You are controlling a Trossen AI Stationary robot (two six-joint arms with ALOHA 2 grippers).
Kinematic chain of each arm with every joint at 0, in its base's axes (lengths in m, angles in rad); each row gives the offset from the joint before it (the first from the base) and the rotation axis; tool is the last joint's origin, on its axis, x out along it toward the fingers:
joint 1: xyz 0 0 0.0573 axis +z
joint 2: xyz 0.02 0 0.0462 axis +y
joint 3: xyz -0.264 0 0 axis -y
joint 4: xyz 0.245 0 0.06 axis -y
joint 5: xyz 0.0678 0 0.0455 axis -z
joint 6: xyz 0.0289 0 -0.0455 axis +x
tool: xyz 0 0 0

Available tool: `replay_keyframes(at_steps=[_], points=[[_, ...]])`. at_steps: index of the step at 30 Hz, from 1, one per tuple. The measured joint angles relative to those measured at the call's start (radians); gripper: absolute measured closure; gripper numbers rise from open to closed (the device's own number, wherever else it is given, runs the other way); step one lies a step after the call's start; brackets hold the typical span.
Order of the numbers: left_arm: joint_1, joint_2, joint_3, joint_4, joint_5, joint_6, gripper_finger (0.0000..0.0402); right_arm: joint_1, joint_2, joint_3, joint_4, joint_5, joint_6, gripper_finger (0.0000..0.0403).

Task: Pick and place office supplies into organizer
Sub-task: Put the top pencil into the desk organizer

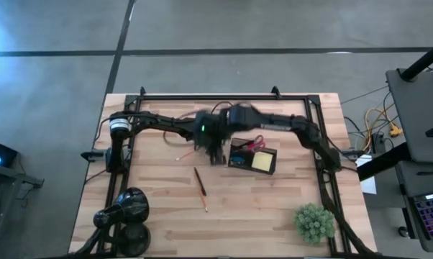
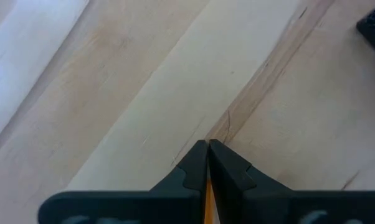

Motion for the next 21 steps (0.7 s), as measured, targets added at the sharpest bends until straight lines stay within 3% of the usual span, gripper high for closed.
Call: replay_keyframes(at_steps=[5,11,16,21], points=[[-0.002,0.0,-0.001,0.003,0.022,0.0,0.0401,-0.097,-0.001,0.017,-0.021,-0.161,-0.007,0.0266],[-0.003,0.0,-0.002,0.006,0.024,0.017,0.0401,-0.061,-0.001,0.017,0.038,-0.063,-0.135,0.0268],[0.004,0.0,-0.002,0.006,0.033,0.015,0.0401,-0.019,-0.001,0.017,0.116,-0.119,0.064,0.0271],[0.032,0.0,-0.002,0.007,0.06,-0.035,0.0401,0.035,-0.001,0.017,0.184,-0.129,0.37,0.0275]])
